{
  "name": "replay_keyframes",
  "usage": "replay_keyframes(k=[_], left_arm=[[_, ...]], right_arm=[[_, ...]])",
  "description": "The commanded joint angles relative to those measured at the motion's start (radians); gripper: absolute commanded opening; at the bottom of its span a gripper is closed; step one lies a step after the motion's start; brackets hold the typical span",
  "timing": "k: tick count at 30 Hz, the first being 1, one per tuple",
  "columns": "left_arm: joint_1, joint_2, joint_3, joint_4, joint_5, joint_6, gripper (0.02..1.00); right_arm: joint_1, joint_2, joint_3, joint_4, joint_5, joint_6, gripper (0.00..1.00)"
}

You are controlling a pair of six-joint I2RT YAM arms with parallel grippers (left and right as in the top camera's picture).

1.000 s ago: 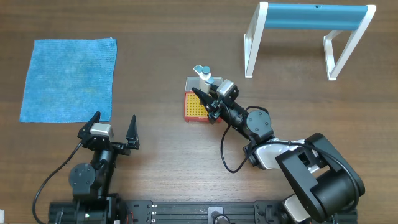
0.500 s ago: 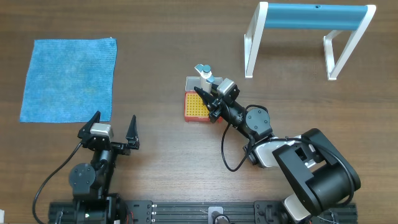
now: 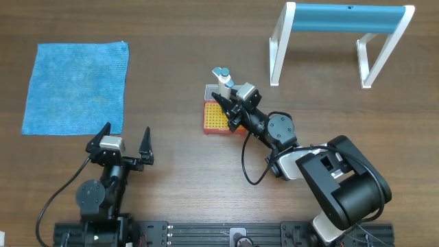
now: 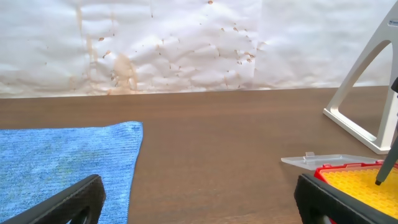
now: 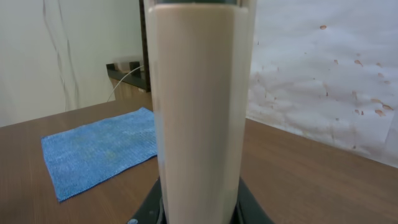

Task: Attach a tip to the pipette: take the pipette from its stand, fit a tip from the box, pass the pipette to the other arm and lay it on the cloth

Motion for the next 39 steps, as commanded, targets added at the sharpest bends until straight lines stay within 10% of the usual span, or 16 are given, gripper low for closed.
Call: replay_keyframes(k=[1, 39], left_arm=[[-0.002, -0.006, -0.002, -0.008, -0.011, 0.009, 0.985], [-0.002, -0.006, -0.002, -0.008, -0.011, 0.009, 0.985]], right_arm=[[-0.005, 0.023, 0.019, 0.009, 0.008, -0.011, 0.082], [-0.004, 0.19, -0.018, 0.009, 0.008, -0.011, 0.08]])
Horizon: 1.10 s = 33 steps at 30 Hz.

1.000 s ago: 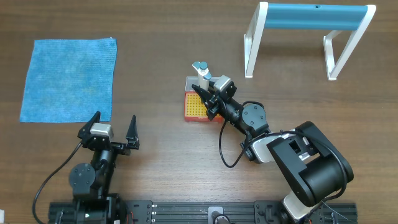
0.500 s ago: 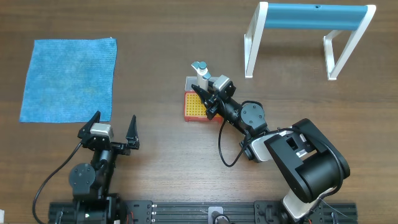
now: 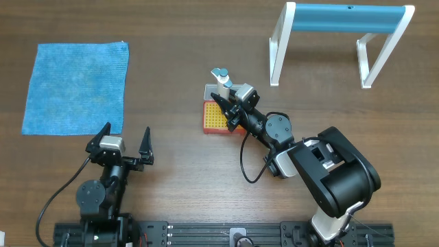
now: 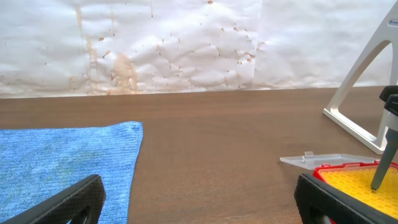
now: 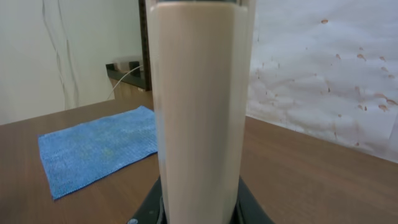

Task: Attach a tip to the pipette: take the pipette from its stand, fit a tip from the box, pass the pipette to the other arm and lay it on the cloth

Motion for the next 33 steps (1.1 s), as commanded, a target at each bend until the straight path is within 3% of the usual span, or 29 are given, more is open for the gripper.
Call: replay_keyframes(k=[1, 8, 26, 30, 33], left_arm=[[-0.002, -0.006, -0.002, -0.008, -0.011, 0.009, 0.982], [-0.002, -0.006, -0.002, -0.008, -0.011, 0.009, 0.982], [-0.002, -0.006, -0.002, -0.008, -0.011, 0.009, 0.985], [-0.002, -0.006, -0.002, -0.008, -0.011, 0.009, 0.985], [-0.002, -0.006, -0.002, -0.008, -0.011, 0.009, 0.985]], right_arm=[[-0.004, 0.098, -0.03, -0.063, 0.008, -0.011, 0.082], [-0.004, 0.076, -0.029, -0.06, 0.008, -0.011, 0.082], [-0.037, -0.311, 0.076, -0.116, -0.008, -0.01, 0.08], [-0.022, -0.497, 0.081, -0.359, -0.089, -0.007, 0.084], [-0.006, -0.684, 0.137, -0.787, -0.175, -0.007, 0.082]])
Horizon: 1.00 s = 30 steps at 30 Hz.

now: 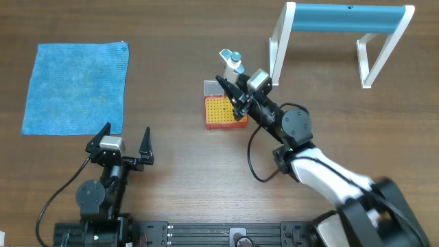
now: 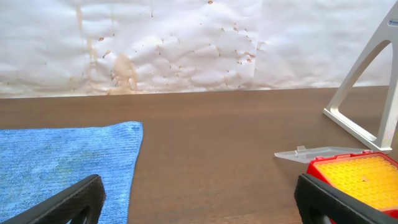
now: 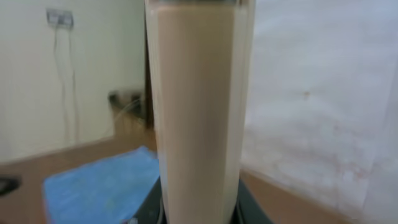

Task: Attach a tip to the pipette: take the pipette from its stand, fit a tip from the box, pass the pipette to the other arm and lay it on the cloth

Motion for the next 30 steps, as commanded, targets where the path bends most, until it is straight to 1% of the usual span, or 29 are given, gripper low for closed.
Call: replay_keyframes(k=[1, 4, 6, 9, 10, 11, 13, 15, 20, 22, 26, 27, 29, 30], left_arm=[[-0.002, -0.006, -0.002, -0.008, -0.01, 0.009, 0.985], [-0.002, -0.006, -0.002, -0.008, -0.01, 0.009, 0.982], [-0.002, -0.006, -0.002, -0.008, -0.01, 0.009, 0.985], [-0.002, -0.006, -0.002, -0.008, -0.01, 0.009, 0.985], [-0.002, -0.006, -0.002, -0.008, -0.01, 0.009, 0.985], [-0.002, -0.006, -0.002, -0.008, -0.01, 0.009, 0.985], [-0.002, -0.006, -0.002, -0.008, -0.01, 0.009, 0.985], [-0.002, -0.006, -0.002, -0.008, -0.01, 0.009, 0.985], [-0.002, -0.006, -0.002, -0.008, -0.01, 0.009, 0.985], [-0.002, -0.006, -0.002, -0.008, -0.01, 0.009, 0.985], [-0.002, -0.006, -0.002, -0.008, -0.012, 0.009, 0.985], [-0.002, -0.006, -0.002, -0.008, -0.025, 0.009, 0.982], [-0.003, -0.006, -0.002, -0.004, 0.03, -0.047, 0.985], [-0.003, -0.006, -0.002, 0.009, 0.128, -0.153, 0.985]], right_arm=[[0.029, -0.276, 0.106, -0.53, -0.142, -0.006, 0.082], [0.05, -0.388, 0.218, -0.994, -0.143, -0.006, 0.082], [0.063, -0.423, 0.254, -1.177, -0.151, -0.005, 0.082], [0.07, -0.472, 0.256, -1.309, -0.24, -0.002, 0.082], [0.07, -0.493, 0.256, -1.349, -0.279, 0.026, 0.084], [0.07, -0.52, 0.256, -1.387, -0.318, 0.086, 0.082], [0.07, -0.546, 0.256, -1.41, -0.351, 0.126, 0.082], [0.07, -0.569, 0.256, -1.422, -0.361, 0.134, 0.082], [0.07, -0.591, 0.256, -1.422, -0.349, 0.135, 0.082], [0.069, -0.591, 0.254, -1.422, -0.348, 0.153, 0.08], [0.069, -0.579, 0.254, -1.419, -0.344, 0.227, 0.08], [0.069, -0.576, 0.254, -1.422, -0.344, 0.248, 0.084], [0.069, -0.567, 0.254, -1.424, -0.352, 0.268, 0.086], [0.069, -0.563, 0.254, -1.424, -0.357, 0.268, 0.082]])
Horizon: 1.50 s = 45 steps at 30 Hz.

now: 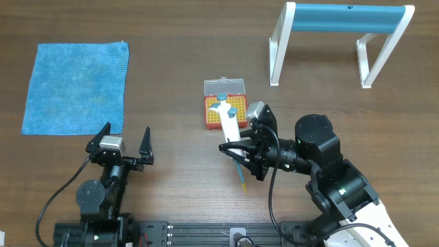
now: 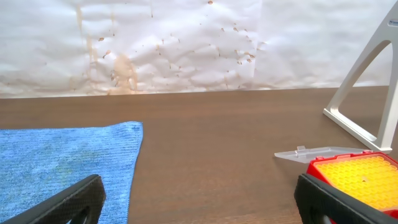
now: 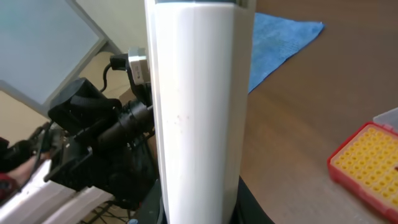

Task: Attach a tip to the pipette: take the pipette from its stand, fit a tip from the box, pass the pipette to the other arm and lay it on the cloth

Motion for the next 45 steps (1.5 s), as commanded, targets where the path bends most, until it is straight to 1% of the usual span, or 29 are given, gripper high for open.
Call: replay_keyframes(k=[1, 2, 3, 4, 5, 6, 7, 9, 10, 11, 13, 15, 16, 18, 23, 26, 30, 31, 33, 36, 38, 42, 43, 45], left_arm=[[-0.003, -0.006, -0.002, 0.017, 0.206, -0.258, 0.985], [-0.003, -0.006, -0.002, 0.028, 0.323, -0.446, 0.985], [-0.003, -0.006, -0.002, 0.034, 0.448, -0.697, 0.985], [-0.003, -0.006, -0.002, 0.033, 0.534, -0.877, 0.982], [-0.003, -0.006, -0.002, 0.032, 0.623, -1.04, 0.985], [-0.003, -0.006, -0.002, 0.026, 0.693, -1.154, 0.982], [-0.003, -0.006, -0.002, 0.021, 0.721, -1.189, 0.985], [-0.003, -0.006, -0.002, 0.019, 0.718, -1.228, 0.982], [-0.003, -0.006, -0.002, 0.019, 0.695, -1.285, 0.985], [-0.003, -0.006, -0.002, 0.021, 0.648, -1.364, 0.985], [-0.003, -0.006, -0.002, 0.062, 0.575, -1.382, 0.985], [-0.003, 0.003, -0.002, 0.134, 0.521, -1.381, 0.985], [-0.003, 0.019, -0.002, 0.18, 0.505, -1.382, 0.985], [-0.003, 0.067, -0.002, 0.257, 0.517, -1.39, 0.985], [-0.003, 0.315, 0.049, 0.457, 0.654, -1.4, 0.987], [-0.003, 0.538, 0.148, 0.618, 0.768, -1.365, 0.985], [-0.014, 0.824, 0.319, 0.704, 0.909, -1.317, 0.987], [-0.029, 0.879, 0.354, 0.721, 0.927, -1.316, 0.987], [-0.088, 1.001, 0.431, 0.805, 0.96, -1.303, 0.987], [-0.195, 1.136, 0.523, 0.926, 0.987, -1.301, 0.985], [-0.274, 1.231, 0.585, 1.001, 1.027, -1.302, 0.985], [-0.364, 1.348, 0.651, 1.062, 1.107, -1.302, 0.982], [-0.39, 1.38, 0.667, 1.077, 1.142, -1.302, 0.982], [-0.408, 1.398, 0.673, 1.087, 1.164, -1.302, 0.985]], right_arm=[[0.004, 0.021, 0.015, 0.002, -0.031, 0.074, 0.082], [0.004, 0.026, 0.015, 0.002, -0.031, 0.074, 0.082], [0.004, 0.03, 0.015, 0.002, -0.031, 0.081, 0.082], [0.004, 0.033, 0.015, 0.002, -0.031, 0.084, 0.082], [0.004, 0.034, 0.015, 0.002, -0.031, 0.097, 0.082], [0.004, 0.035, 0.015, 0.002, -0.031, 0.112, 0.084], [0.004, 0.035, 0.015, 0.002, -0.031, 0.116, 0.082], [0.004, 0.035, 0.015, 0.002, -0.031, 0.116, 0.082], [0.004, 0.035, 0.015, 0.002, -0.031, 0.116, 0.082], [0.004, 0.035, 0.015, 0.002, -0.031, 0.126, 0.084], [0.004, 0.035, 0.015, 0.003, -0.031, 0.165, 0.082], [0.004, 0.035, 0.015, 0.003, -0.031, 0.183, 0.082], [0.004, 0.035, 0.015, 0.003, -0.031, 0.187, 0.082], [0.004, 0.035, 0.015, 0.003, -0.031, 0.187, 0.082], [0.004, 0.035, 0.015, 0.006, -0.031, 0.186, 0.082], [0.004, 0.035, 0.015, 0.01, -0.031, 0.186, 0.082], [0.004, 0.035, 0.015, 0.01, -0.031, 0.186, 0.082], [0.004, 0.035, 0.015, 0.01, -0.031, 0.186, 0.082], [0.004, 0.035, 0.015, 0.01, -0.031, 0.186, 0.08], [0.004, 0.035, 0.015, 0.01, -0.031, 0.186, 0.082], [0.004, 0.035, 0.015, 0.01, -0.031, 0.186, 0.082], [0.004, 0.035, 0.015, 0.01, -0.031, 0.186, 0.082], [0.004, 0.035, 0.015, 0.01, -0.031, 0.186, 0.082], [0.004, 0.035, 0.015, 0.01, -0.031, 0.186, 0.082]])
